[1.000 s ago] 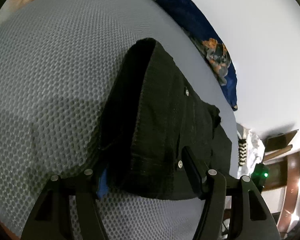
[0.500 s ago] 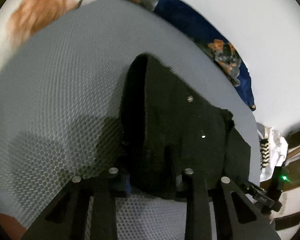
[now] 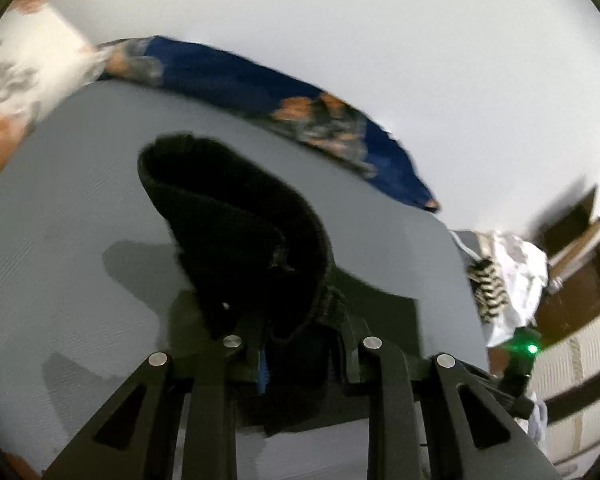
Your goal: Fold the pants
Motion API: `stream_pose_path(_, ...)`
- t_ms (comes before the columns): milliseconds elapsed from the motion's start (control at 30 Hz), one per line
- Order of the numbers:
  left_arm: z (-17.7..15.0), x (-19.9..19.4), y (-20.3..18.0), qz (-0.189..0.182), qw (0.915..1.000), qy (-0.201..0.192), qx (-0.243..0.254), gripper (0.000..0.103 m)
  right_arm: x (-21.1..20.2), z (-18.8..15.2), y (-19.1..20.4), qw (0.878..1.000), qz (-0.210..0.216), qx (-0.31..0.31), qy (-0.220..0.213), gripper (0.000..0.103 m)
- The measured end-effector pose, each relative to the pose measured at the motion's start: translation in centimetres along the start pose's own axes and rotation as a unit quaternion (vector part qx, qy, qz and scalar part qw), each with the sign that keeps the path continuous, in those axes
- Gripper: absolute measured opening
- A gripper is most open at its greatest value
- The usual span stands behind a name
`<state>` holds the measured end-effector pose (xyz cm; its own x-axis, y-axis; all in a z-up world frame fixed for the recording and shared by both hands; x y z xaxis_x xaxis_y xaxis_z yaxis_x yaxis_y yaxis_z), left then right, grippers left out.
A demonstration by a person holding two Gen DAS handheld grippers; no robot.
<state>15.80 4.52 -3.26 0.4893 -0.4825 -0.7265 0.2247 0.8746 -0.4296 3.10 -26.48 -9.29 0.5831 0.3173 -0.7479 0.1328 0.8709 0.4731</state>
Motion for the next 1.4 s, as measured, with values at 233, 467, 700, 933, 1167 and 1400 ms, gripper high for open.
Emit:
stream_pose_path(233, -1.2, 4.2, -9.7, -0.045, 0.9969, 0.018, 0.062, 0.024, -2.6, 1.7, -3.5, 0.997, 0.015, 0.055, -0.052, 0.069)
stream_pose_path(467, -5.3, 9.8, -15.7, -0.059, 0.9895, 0.078, 0.107, 0.024, -3.1, 1.9, -5.9, 0.994, 0.014, 0.080, -0.080, 0.069)
stream_pose_path(700, -9.6, 14.6, -17.0, -0.008, 0.9826, 0.103, 0.154, 0.024, -3.1, 2.0, -7.4, 0.992, 0.018, 0.090, -0.085, 0.069)
stream_pose_path(933, -11.4, 15.1, -17.6, -0.005, 0.9789, 0.111, 0.172, 0.049, -2.1, 1.6, -7.3, 0.993, 0.028, 0.087, -0.072, 0.069)
stream_pose_path(1167, -11.6, 11.9, -18.1, -0.019, 0.9758, 0.072, 0.205, 0.071, -0.8, 0.9, -7.0, 0.993, 0.055, 0.091, -0.048, 0.069)
stream_pose_path(1400, -9.0, 9.1, -10.4, 0.054, 0.9924, 0.033, 0.106, 0.071, 2.2, 0.7, -5.3, 0.988, 0.132, 0.079, 0.014, 0.069)
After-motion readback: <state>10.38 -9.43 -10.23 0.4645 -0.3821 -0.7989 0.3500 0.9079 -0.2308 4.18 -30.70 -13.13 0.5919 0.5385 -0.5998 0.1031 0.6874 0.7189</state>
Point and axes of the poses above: each gripper's, at about its wrist camera, not at the fingertips, and x roughly the way its jaws point, y to its left, z to its top, the point moved 7 cm from there along x, roughly the way its jaws point, and after that the axes turned 10 degrees about z, right-handed, at the moved point
